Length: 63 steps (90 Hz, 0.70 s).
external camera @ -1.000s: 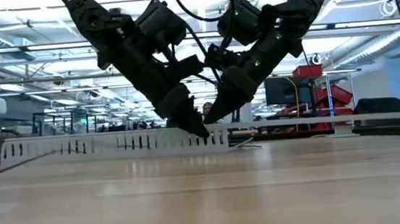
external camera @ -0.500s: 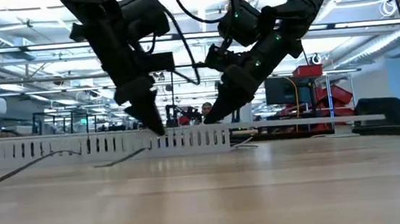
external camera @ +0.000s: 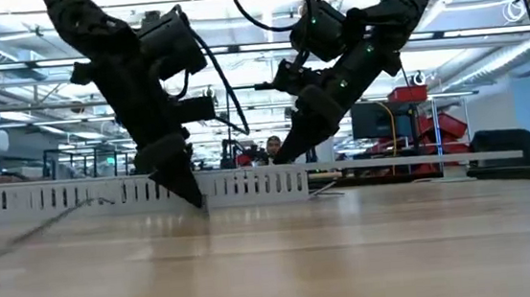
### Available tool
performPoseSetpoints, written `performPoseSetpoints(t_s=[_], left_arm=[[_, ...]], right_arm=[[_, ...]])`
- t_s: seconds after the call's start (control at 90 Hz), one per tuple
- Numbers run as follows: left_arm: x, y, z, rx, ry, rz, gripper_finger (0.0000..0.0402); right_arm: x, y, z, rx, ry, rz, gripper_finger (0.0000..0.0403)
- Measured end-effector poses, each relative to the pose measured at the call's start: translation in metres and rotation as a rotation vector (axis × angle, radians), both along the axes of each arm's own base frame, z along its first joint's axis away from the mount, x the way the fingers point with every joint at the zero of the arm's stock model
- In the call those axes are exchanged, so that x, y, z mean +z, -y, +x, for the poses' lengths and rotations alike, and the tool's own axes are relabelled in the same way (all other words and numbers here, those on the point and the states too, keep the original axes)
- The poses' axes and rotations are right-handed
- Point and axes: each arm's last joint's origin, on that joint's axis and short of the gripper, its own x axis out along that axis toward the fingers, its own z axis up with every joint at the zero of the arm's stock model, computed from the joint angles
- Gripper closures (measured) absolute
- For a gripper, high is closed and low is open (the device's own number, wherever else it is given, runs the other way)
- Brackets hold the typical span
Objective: Ziptie cables
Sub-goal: Close the cable duct
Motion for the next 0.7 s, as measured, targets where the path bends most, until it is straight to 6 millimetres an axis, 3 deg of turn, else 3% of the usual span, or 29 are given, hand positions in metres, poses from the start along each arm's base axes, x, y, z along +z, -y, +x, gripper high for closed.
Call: performPoseSetpoints(t_s=[0.144,0.7], left_arm=[[0.0008,0.0003,0.0020,-0.022,0.018,0.006,0.0158],[0.0008,0.0009,0.0032,-0.047,0.044,-0.001,0.0159]], right_arm=[[0.0000,0.0002,0.0000,-0.008,0.000,0.003,0.0403],[0.0000,0.0009,0.0039,-0.009,0.048,0.004,0.0403]])
